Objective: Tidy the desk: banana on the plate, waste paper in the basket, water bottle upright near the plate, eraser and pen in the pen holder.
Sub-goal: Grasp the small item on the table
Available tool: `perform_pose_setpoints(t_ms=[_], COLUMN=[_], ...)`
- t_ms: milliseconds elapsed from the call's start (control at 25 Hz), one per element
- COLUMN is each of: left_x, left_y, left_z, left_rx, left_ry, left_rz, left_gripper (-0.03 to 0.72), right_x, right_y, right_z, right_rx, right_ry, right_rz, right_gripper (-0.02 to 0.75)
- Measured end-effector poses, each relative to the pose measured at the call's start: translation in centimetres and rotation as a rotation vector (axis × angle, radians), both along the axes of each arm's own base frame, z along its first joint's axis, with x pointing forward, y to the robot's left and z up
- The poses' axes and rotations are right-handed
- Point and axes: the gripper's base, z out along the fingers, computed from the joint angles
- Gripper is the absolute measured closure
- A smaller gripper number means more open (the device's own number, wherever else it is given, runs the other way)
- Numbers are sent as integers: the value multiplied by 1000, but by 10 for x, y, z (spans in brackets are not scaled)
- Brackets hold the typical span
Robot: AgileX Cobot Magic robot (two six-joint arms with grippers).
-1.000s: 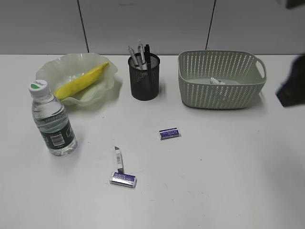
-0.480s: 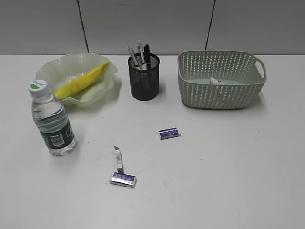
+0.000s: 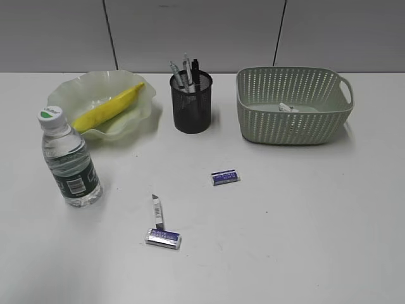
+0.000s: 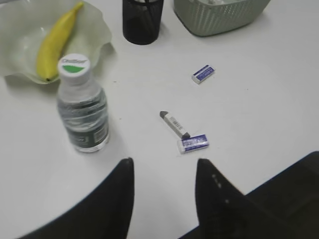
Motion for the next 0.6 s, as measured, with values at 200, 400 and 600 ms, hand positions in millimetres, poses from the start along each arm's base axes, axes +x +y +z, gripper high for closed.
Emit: perform_pose_setpoints(t_ms=[200, 400, 600], left_x=[80, 143, 181], left_y=[-62, -113, -152], left_z=[-9, -30, -61], left_rx=[29, 45, 126], left_ry=[240, 494, 728], left_rz=[2, 50, 159], left_gripper=[381, 381, 377], right_x=[0, 0, 0], right_y=[0, 0, 0], right_z=[0, 0, 0], right_rx=[0, 0, -1], right_ry=[-3, -4, -4], right_rz=[0, -1, 0], right_gripper=[448, 449, 449])
